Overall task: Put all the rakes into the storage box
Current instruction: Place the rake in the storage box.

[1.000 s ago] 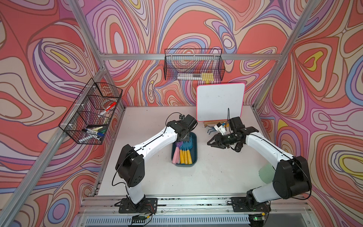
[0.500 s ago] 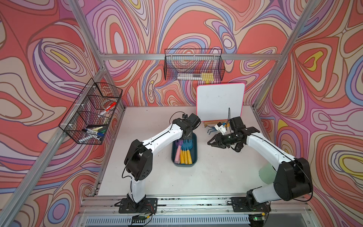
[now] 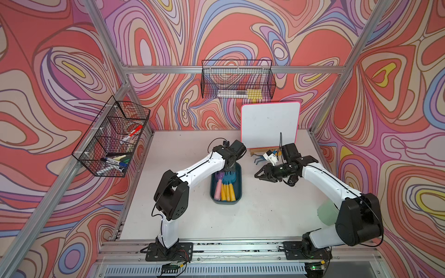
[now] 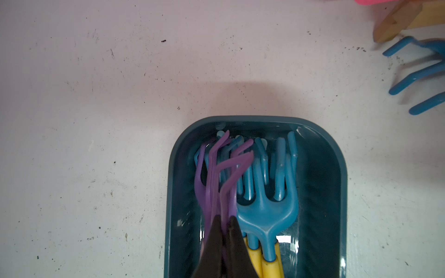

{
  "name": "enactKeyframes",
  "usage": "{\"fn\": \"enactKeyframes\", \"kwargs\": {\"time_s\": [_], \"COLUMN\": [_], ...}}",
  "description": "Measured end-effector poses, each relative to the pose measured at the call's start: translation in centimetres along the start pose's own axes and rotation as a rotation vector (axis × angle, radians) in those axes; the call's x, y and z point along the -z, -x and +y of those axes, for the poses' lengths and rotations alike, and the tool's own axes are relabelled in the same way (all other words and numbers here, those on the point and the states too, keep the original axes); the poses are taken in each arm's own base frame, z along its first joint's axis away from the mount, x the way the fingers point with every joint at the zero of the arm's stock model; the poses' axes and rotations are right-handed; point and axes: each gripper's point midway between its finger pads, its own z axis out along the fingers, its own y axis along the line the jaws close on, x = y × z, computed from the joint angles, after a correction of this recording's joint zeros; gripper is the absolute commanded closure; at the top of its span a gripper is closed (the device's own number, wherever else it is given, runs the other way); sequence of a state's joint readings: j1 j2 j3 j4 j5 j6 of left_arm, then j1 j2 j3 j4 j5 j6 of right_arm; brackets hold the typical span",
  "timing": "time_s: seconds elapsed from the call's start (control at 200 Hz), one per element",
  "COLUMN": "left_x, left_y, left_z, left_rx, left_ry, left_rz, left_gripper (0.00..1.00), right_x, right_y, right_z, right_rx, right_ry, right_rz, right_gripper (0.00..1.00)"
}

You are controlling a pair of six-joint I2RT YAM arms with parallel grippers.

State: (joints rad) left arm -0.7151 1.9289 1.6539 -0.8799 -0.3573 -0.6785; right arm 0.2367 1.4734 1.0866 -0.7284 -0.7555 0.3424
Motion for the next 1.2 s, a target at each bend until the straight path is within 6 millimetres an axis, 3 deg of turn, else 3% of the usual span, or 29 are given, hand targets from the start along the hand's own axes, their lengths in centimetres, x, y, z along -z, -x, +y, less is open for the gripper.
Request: {"fn": "enactKeyframes", "kwargs": {"time_s": [0.305, 0.406, 0.511, 0.731, 0.972, 1.202], "left_x": [-1.1, -1.3, -1.7, -2.6, -1.6, -1.2], "left_y": [-1.2, -1.8, -2.5, -3.6, -4.3, -4.5], "left_z": [0.0, -0.3, -1.0, -2.7, -4.7, -4.5], "left_rx": [0.017, 0.013, 0.003, -0.030, -0.079, -0.110], "left_ry": [0.014, 0.010, 0.000, -0.009, -0.057, -0.043], "left_rz": [0.030, 0.048, 0.069, 0.102, 0.121, 0.117], "left_gripper": [1.00, 0.81, 0.74, 0.73, 0.73, 0.70], "right_x": [0.0, 0.0, -0.1, -0.1, -0.1, 0.1], "right_y": [0.0, 0.0, -0.1, -0.1, 0.0, 0.3], "right_z": [-0.1, -0.1, -0.3, -0.3, -0.5, -1.3], "right_rx": [-0.001, -0.001, -0.004, -0.004, -0.004, -0.011], "right_ry": [-0.007, -0.007, -0.009, -0.012, -0.021, -0.074], "right_rz": [-0.002, -0.002, 0.000, 0.000, -0.003, -0.027], "right_gripper": [0.62, 0.62, 0.62, 0.62, 0.62, 0.60]}}
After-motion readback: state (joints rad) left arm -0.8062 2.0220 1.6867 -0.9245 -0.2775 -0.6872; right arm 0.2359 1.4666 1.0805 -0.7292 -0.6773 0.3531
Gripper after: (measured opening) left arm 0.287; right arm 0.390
